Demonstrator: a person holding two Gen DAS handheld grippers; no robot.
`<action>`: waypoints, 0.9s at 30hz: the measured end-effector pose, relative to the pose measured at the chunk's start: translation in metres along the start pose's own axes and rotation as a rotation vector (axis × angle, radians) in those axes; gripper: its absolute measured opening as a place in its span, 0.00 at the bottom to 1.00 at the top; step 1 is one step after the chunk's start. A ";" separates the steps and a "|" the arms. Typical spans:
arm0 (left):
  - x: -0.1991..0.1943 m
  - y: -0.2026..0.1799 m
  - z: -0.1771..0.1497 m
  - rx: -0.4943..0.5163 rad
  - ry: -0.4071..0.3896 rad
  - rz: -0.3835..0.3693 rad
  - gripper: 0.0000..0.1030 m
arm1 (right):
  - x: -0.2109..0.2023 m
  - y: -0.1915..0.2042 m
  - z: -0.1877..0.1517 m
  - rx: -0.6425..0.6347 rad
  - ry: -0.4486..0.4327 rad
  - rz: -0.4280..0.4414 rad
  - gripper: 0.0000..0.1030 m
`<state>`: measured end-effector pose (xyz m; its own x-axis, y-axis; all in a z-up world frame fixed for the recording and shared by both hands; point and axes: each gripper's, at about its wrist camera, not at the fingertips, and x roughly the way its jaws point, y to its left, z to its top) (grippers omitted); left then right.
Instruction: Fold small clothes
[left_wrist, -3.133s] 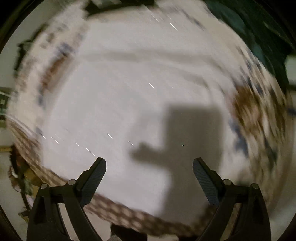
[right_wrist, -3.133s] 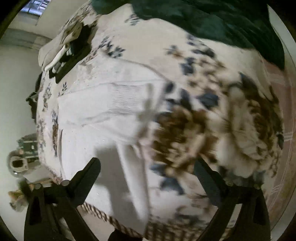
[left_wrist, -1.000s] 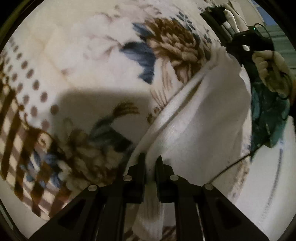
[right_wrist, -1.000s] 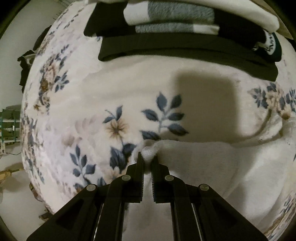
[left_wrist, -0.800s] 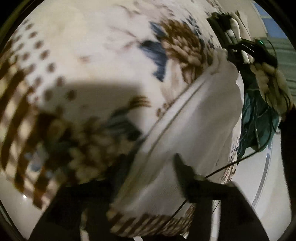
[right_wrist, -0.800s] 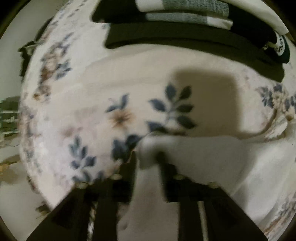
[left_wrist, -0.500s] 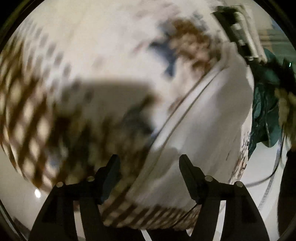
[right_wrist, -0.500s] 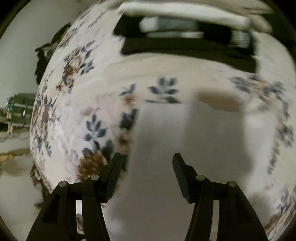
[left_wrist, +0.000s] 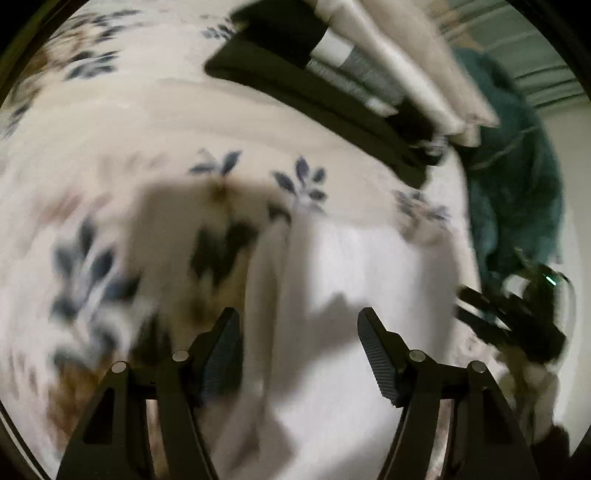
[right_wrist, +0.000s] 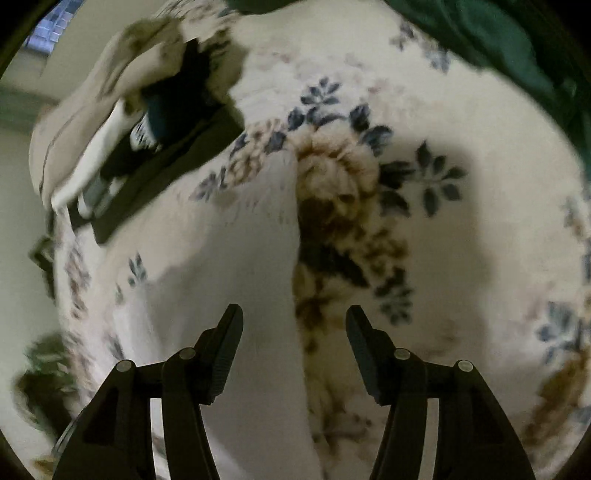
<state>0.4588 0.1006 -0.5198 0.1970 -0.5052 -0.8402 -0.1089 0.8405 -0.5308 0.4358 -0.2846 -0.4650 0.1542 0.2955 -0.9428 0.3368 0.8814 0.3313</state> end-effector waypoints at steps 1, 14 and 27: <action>0.008 -0.002 0.007 0.015 -0.007 0.009 0.35 | 0.007 -0.006 0.006 0.027 0.011 0.056 0.58; -0.009 0.020 0.030 0.032 0.010 0.062 0.08 | 0.042 0.025 0.013 -0.125 0.111 -0.034 0.10; -0.122 0.054 -0.205 0.016 0.204 -0.012 0.73 | -0.055 -0.038 -0.164 0.030 0.248 0.189 0.72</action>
<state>0.2290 0.1676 -0.4689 -0.0031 -0.5433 -0.8395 -0.0921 0.8361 -0.5408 0.2625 -0.2742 -0.4319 -0.0138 0.5375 -0.8431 0.3513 0.7921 0.4992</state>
